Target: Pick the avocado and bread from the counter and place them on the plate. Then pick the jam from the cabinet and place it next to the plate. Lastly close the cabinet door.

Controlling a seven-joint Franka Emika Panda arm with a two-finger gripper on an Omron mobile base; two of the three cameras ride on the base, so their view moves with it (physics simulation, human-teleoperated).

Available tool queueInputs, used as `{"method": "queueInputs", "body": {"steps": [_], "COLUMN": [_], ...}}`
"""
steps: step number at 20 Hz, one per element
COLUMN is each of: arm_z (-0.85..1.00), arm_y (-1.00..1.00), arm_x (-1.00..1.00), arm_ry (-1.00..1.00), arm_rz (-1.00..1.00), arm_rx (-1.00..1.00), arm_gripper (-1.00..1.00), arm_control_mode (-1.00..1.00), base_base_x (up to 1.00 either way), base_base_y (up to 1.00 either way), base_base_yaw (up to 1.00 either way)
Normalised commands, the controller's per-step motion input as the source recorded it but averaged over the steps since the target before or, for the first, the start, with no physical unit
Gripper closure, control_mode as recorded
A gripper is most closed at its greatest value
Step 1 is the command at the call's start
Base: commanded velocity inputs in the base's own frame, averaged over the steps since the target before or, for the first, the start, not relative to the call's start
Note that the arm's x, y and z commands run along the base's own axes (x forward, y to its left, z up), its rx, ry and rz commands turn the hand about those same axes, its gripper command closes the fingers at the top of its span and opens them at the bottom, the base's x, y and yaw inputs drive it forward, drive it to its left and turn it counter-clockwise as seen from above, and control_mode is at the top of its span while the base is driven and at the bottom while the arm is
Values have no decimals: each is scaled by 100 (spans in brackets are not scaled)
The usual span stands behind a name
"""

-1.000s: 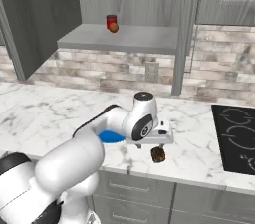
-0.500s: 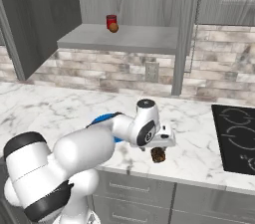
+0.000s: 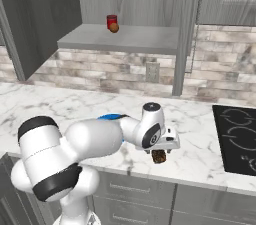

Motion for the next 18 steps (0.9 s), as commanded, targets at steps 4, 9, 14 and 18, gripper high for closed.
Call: {"method": "queueInputs", "body": {"steps": [4, 9, 14, 18], "arm_z": [-12, -21, -24, -7], "arm_y": [0, 0, 0, 0], "arm_x": [3, 8, 9, 4], "arm_ry": [4, 2, 0, 0], "arm_rz": [0, 0, 0, 0], "arm_rx": [0, 0, 0, 0], "arm_gripper": [-100, -100, -100, 100], "arm_control_mode": [-100, -100, -100, -100], "base_base_x": [0, 0, 0, 0], "base_base_y": [0, 0, 0, 0], "base_base_yaw": [0, 0, 0, 0]}}
